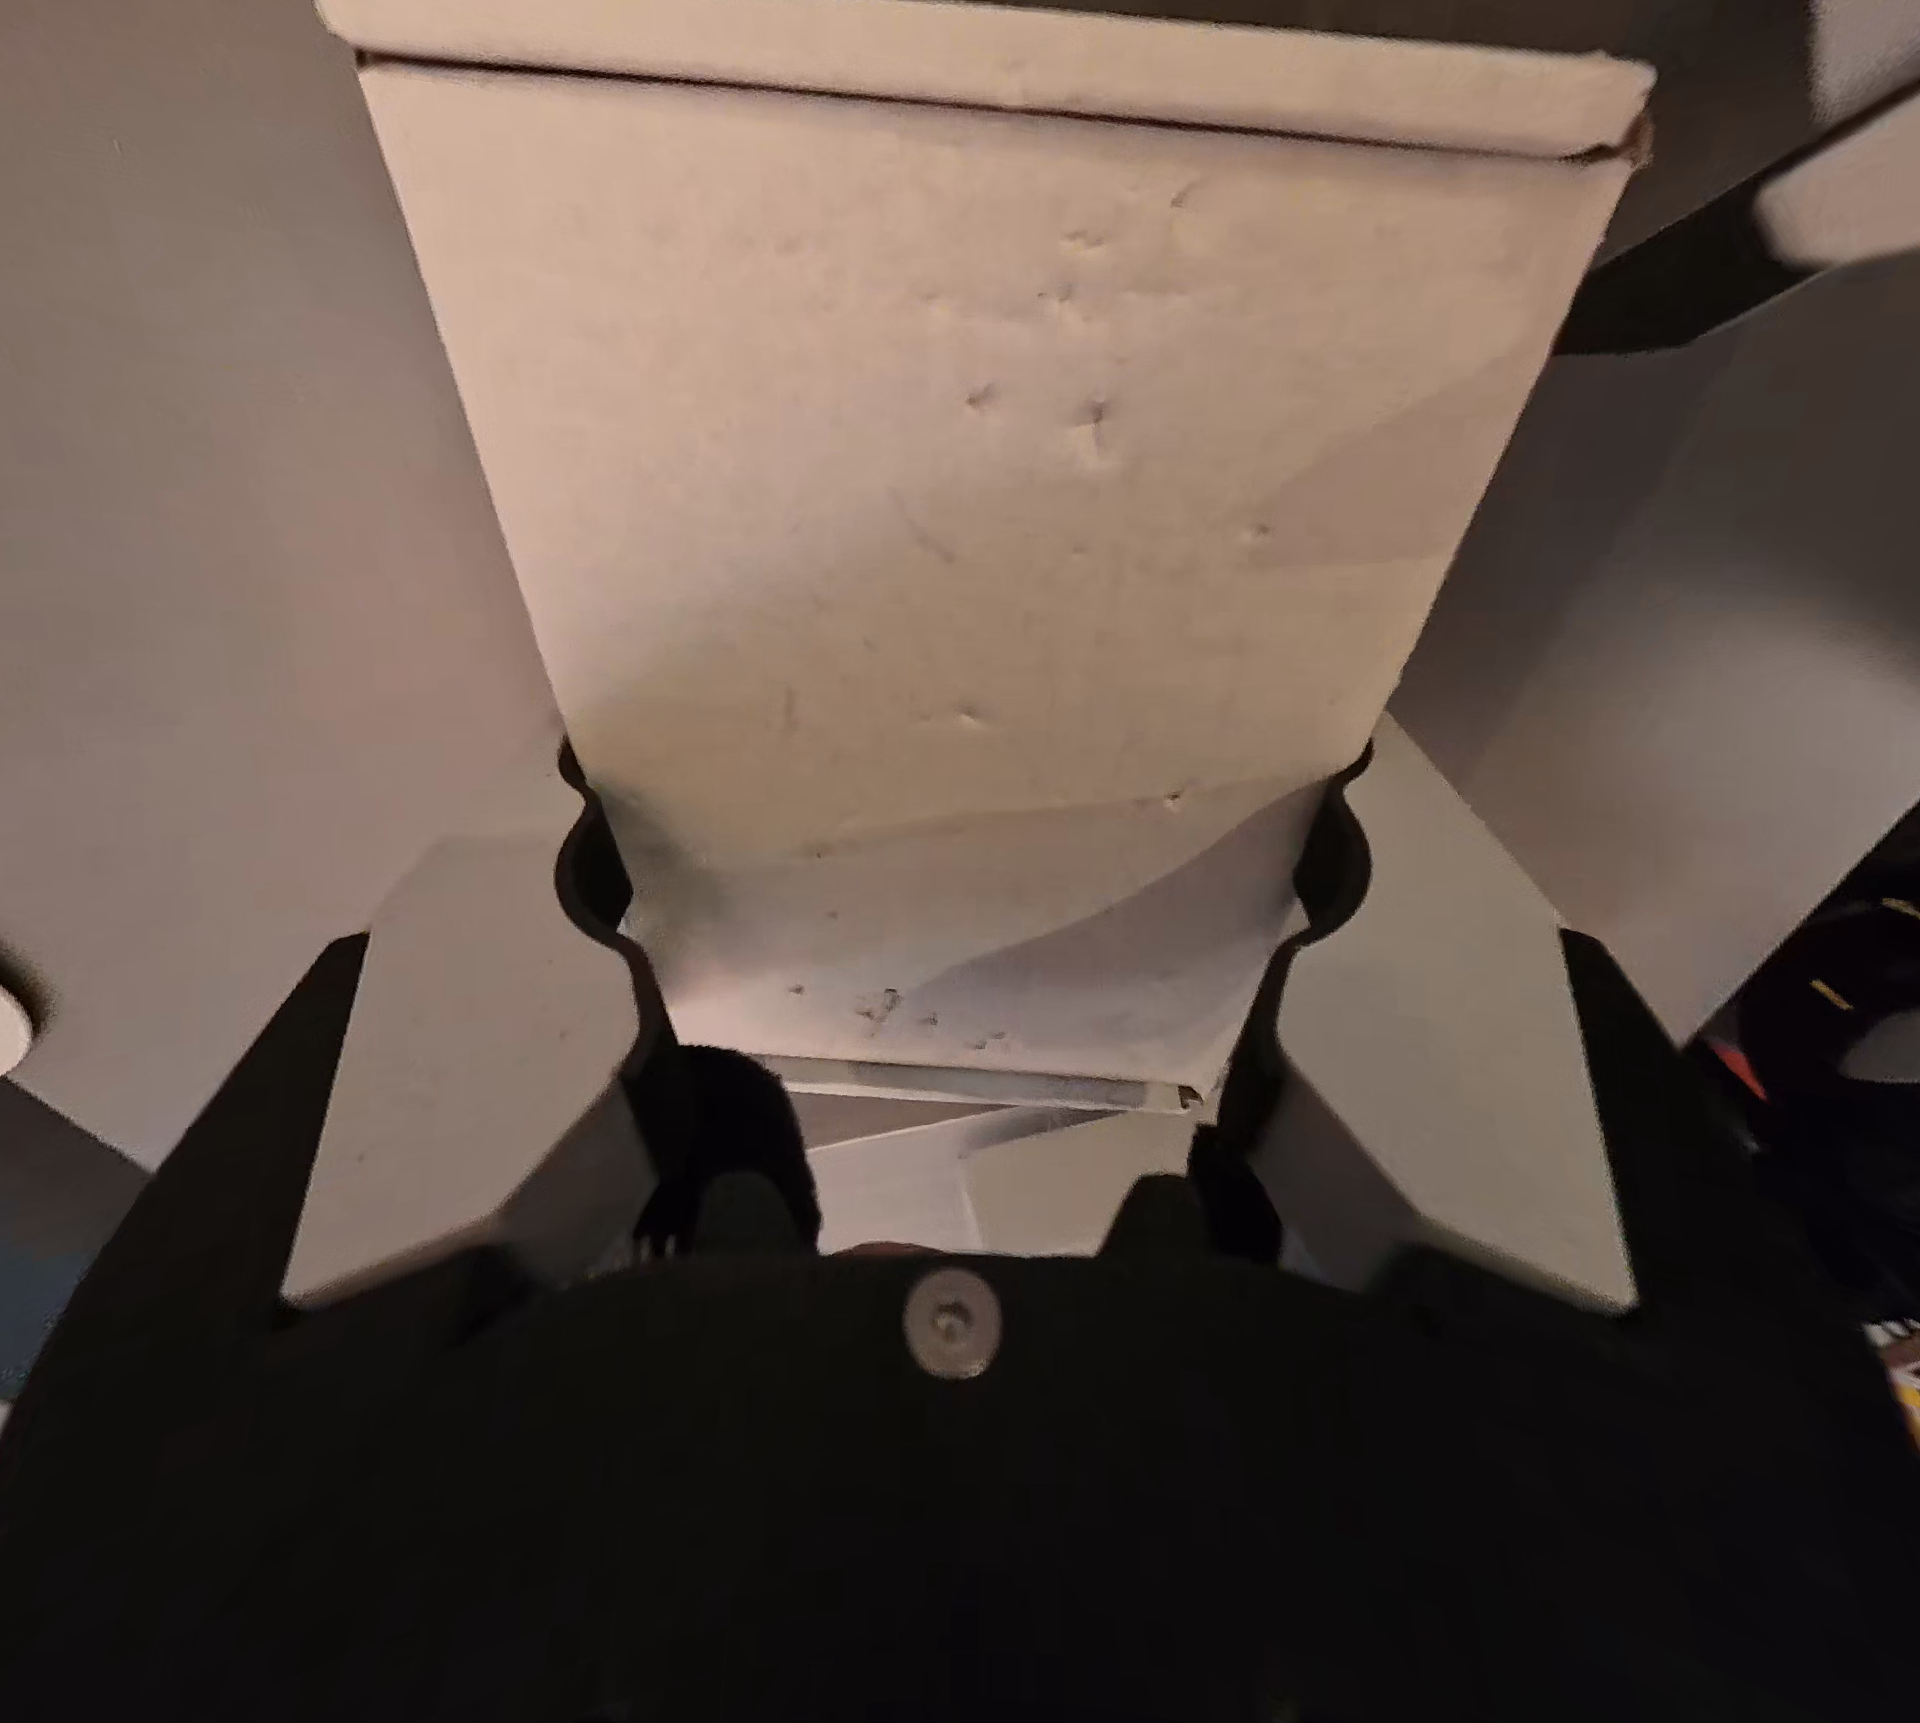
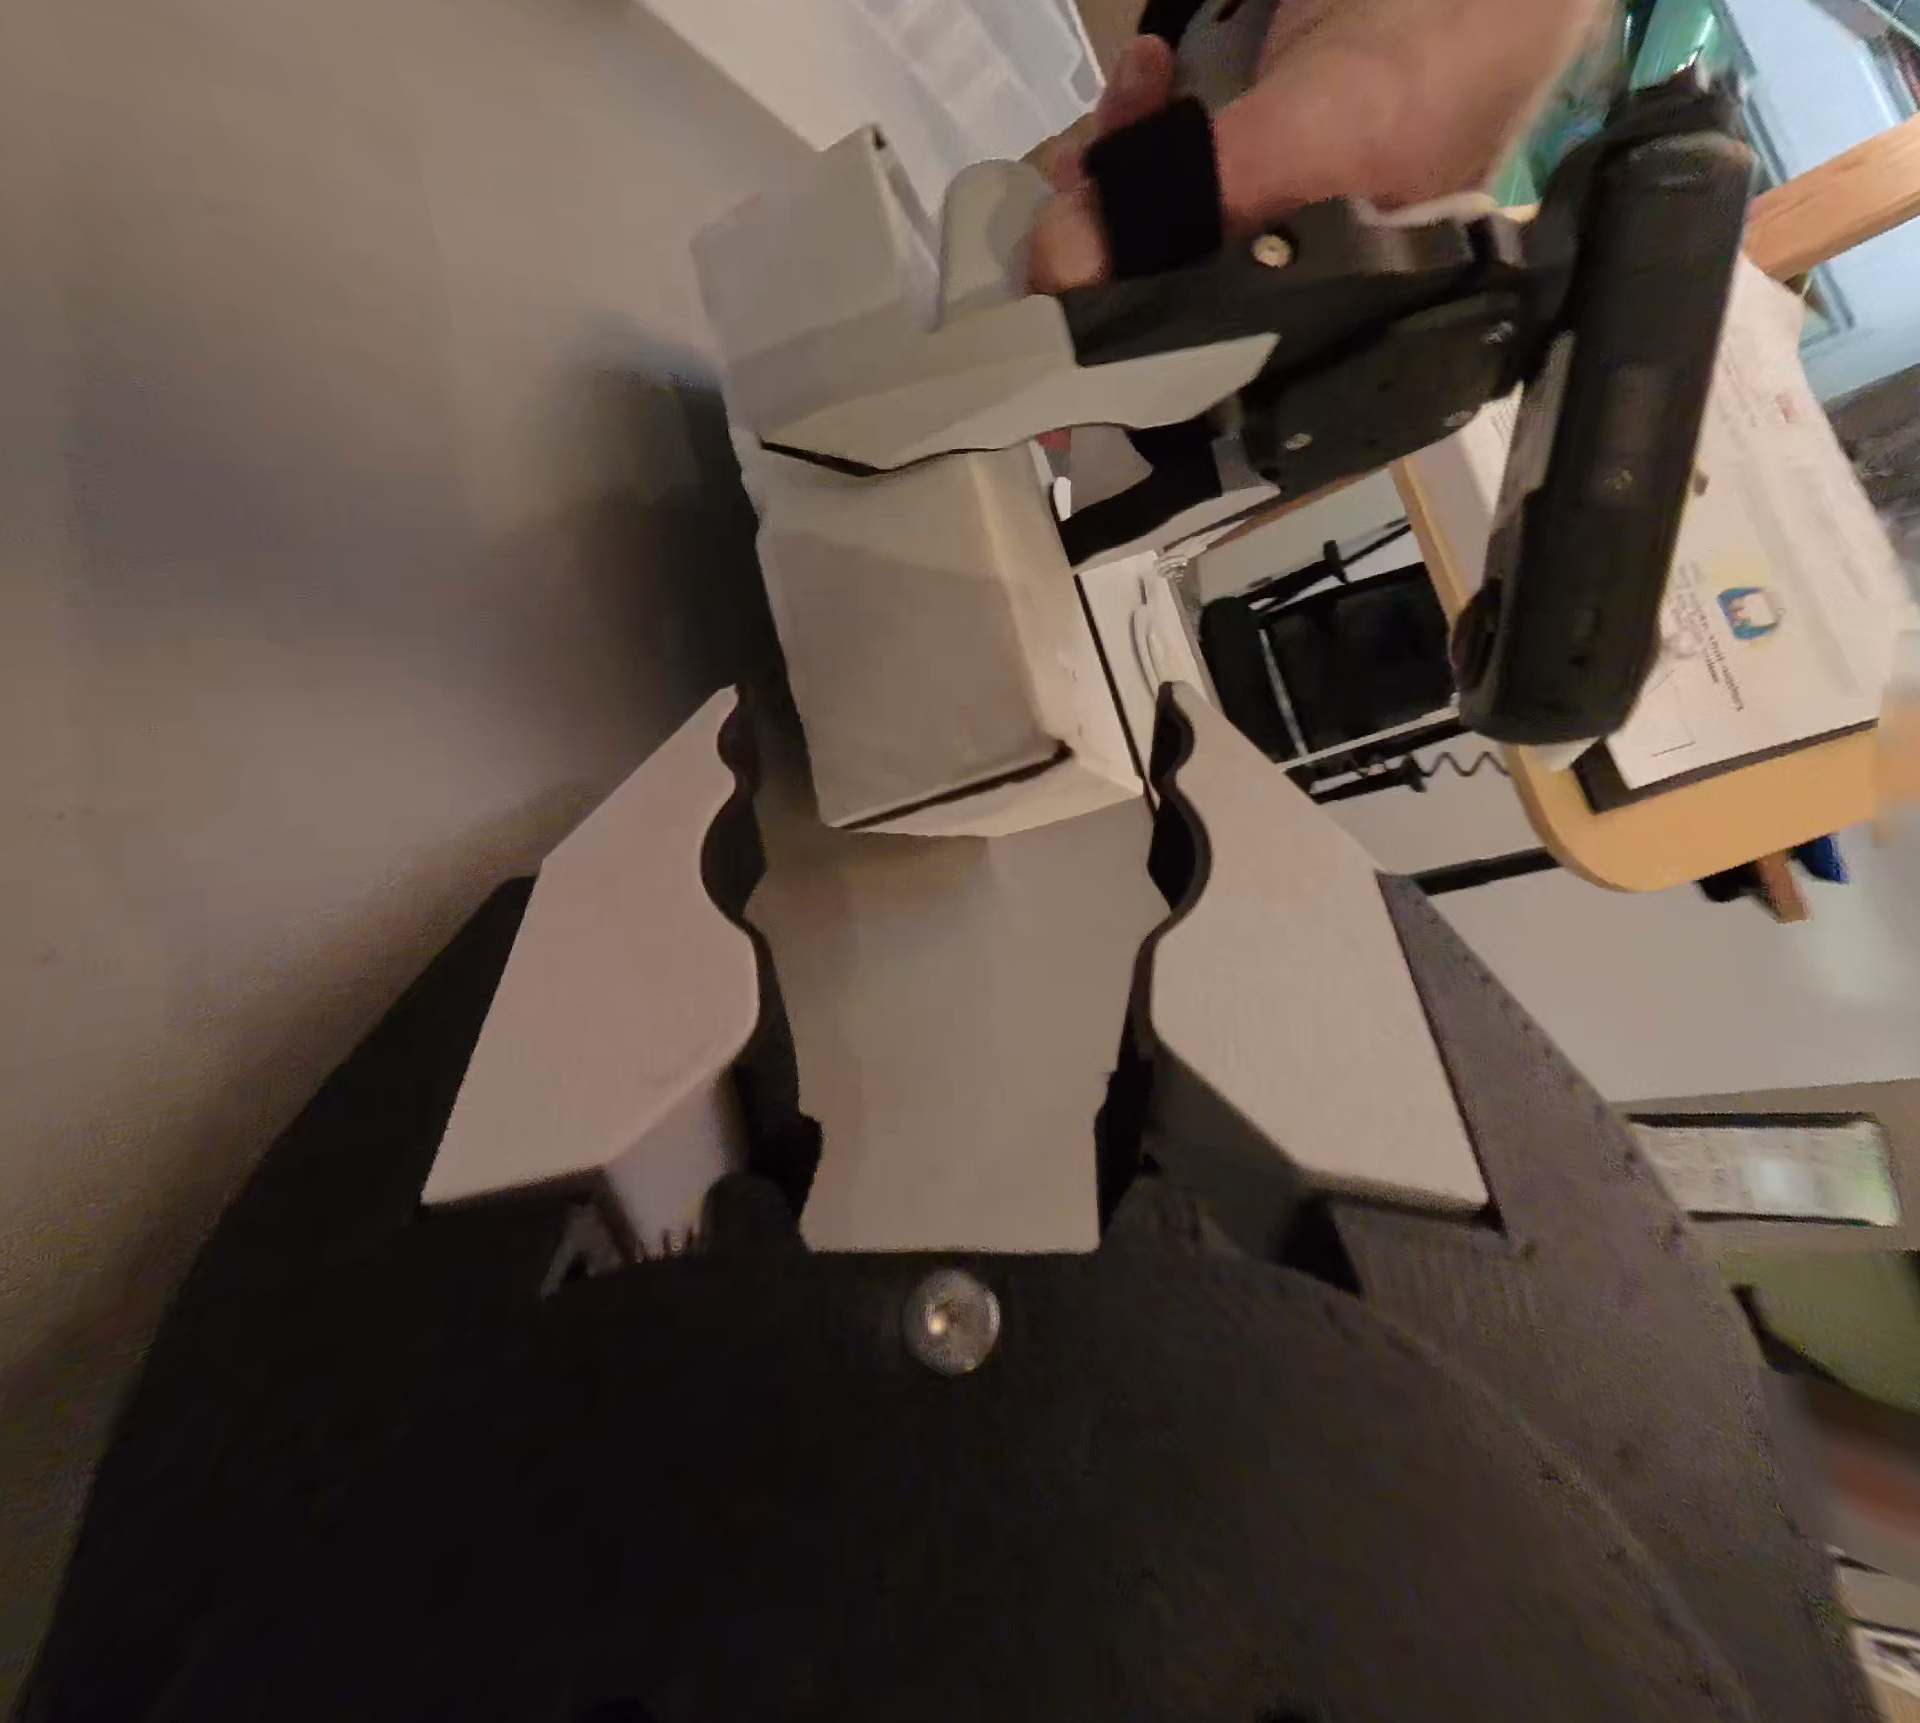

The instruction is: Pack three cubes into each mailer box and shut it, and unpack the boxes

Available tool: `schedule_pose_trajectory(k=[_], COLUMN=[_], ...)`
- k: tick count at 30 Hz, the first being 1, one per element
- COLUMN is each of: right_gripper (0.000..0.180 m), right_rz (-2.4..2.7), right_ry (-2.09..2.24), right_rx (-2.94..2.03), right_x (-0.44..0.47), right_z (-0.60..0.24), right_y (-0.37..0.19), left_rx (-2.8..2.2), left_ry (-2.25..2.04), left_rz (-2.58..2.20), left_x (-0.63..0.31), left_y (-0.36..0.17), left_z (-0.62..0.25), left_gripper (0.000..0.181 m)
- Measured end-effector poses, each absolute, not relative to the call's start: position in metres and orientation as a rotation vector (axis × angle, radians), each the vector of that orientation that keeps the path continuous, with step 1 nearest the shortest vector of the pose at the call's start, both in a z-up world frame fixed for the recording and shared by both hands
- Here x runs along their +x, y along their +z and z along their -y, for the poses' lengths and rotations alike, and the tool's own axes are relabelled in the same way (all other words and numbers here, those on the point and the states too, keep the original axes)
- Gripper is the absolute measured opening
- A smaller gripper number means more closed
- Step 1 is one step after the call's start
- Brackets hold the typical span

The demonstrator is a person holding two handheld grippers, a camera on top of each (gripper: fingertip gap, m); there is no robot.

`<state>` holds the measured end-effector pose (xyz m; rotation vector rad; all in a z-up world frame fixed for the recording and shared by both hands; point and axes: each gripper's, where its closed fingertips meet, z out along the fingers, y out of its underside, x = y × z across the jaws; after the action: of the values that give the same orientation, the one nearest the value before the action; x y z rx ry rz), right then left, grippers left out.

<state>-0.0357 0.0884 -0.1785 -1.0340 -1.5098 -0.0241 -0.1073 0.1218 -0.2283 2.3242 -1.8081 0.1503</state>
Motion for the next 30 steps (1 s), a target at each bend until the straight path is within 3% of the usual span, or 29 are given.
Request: schedule_pose_trajectory(k=[7,9,15,20,25,30], right_gripper=[0.07,0.059,0.057,0.056,0.056,0.056], right_rz=[1.532,1.523,1.566,1.586,1.602,1.623], right_ry=[-0.314,-0.335,-0.298,-0.254,-0.189,-0.133], right_rx=[-0.974,-0.943,-0.964,-0.991,-1.019,-1.027], right_x=[-0.045,-0.045,-0.04,-0.029,-0.018,-0.015], right_z=[-0.109,-0.111,-0.11,-0.109,-0.107,-0.101], right_y=[-0.192,-0.187,-0.191,-0.188,-0.182,-0.179], left_rx=[2.331,2.35,2.452,2.608,2.871,2.81], left_ry=[0.269,0.291,0.267,0.054,-0.316,-0.855], left_rz=[1.737,1.719,1.848,2.041,2.265,2.417], left_x=[-0.099,-0.098,-0.098,-0.116,-0.132,-0.14], left_y=[-0.224,-0.224,-0.221,-0.194,-0.175,-0.198], left_z=[-0.116,-0.115,-0.115,-0.098,-0.083,-0.088], left_gripper=[0.132,0.132,0.134,0.147,0.137,0.125])
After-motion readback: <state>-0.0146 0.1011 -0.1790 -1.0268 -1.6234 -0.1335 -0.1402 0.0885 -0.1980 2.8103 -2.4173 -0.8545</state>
